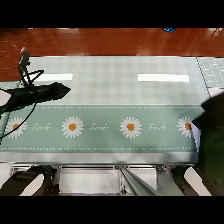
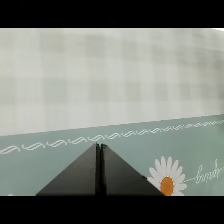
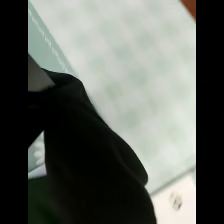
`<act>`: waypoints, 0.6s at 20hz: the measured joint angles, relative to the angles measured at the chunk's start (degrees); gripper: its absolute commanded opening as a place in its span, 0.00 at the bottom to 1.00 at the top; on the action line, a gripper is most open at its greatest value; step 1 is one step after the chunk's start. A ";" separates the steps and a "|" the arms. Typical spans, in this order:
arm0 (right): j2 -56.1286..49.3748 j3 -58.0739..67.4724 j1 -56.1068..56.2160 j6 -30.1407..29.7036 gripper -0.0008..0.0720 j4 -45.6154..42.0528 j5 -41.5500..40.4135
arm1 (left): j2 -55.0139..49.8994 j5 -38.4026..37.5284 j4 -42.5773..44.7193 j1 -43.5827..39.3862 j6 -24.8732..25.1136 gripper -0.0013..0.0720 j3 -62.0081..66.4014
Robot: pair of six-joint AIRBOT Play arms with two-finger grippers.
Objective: Fold the shirts.
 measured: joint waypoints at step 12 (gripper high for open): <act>28.57 -49.53 -25.53 -5.40 0.32 -28.61 5.51 | -0.68 2.71 -1.57 -6.56 1.90 0.05 0.00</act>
